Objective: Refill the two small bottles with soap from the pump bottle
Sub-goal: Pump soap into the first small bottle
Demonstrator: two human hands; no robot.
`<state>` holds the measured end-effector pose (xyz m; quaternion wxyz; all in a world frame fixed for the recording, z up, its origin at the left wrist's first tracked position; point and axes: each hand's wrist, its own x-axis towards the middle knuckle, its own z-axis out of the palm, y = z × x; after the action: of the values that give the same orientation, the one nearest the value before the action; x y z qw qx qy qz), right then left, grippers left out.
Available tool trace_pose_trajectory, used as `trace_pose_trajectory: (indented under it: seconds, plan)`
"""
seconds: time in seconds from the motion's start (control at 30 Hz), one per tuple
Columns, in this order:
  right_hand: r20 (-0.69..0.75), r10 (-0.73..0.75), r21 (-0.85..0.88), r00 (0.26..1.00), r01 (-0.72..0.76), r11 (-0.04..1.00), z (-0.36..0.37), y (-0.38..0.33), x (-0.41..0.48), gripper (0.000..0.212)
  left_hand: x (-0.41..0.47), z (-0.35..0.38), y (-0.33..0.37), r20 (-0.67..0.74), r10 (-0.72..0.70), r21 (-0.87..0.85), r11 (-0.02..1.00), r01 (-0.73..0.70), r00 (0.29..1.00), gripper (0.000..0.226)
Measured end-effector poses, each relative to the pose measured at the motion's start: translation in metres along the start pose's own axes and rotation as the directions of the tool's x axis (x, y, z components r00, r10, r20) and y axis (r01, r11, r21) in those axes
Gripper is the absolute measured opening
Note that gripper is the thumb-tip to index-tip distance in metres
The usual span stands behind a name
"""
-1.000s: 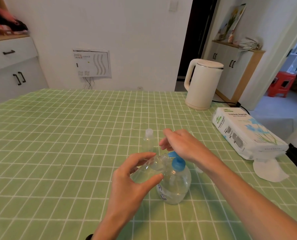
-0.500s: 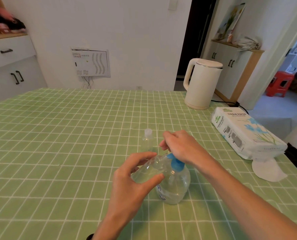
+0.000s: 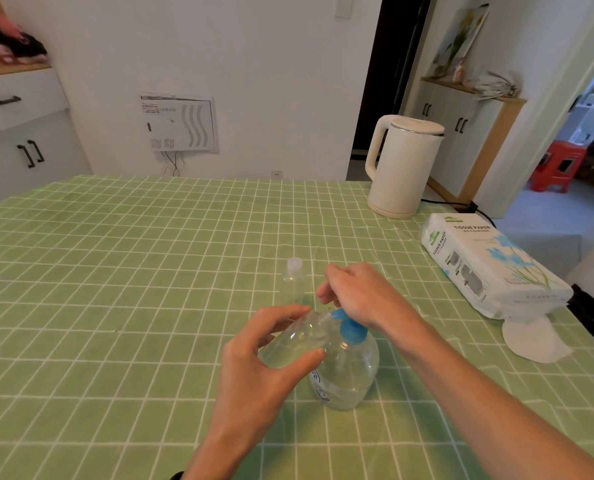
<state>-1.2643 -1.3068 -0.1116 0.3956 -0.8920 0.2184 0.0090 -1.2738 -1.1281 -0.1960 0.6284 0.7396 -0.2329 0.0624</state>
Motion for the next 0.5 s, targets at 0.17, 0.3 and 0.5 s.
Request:
trace_pose_trajectory:
  seconds: [0.17,0.3,0.5]
  plan:
    - [-0.024,-0.013,-0.035,1.000,0.012,0.999,-0.0019,-0.0023,-0.0037,0.053,-0.0011,-0.0017,0.0024,0.004,0.001,0.002,1.000,-0.001,1.000,0.051]
    - [-0.014,-0.025,-0.043,1.000,0.025,0.999,-0.0060,-0.0052,-0.0026,0.058,-0.0009,-0.0036,0.0045,-0.003,0.007,-0.003,1.000,-0.007,1.000,0.050]
    - [-0.033,0.003,0.008,0.999,-0.003,1.000,-0.0023,-0.0017,-0.0009,0.049,-0.0007,-0.0019,0.0050,-0.002,0.009,-0.008,1.000,-0.009,1.000,0.049]
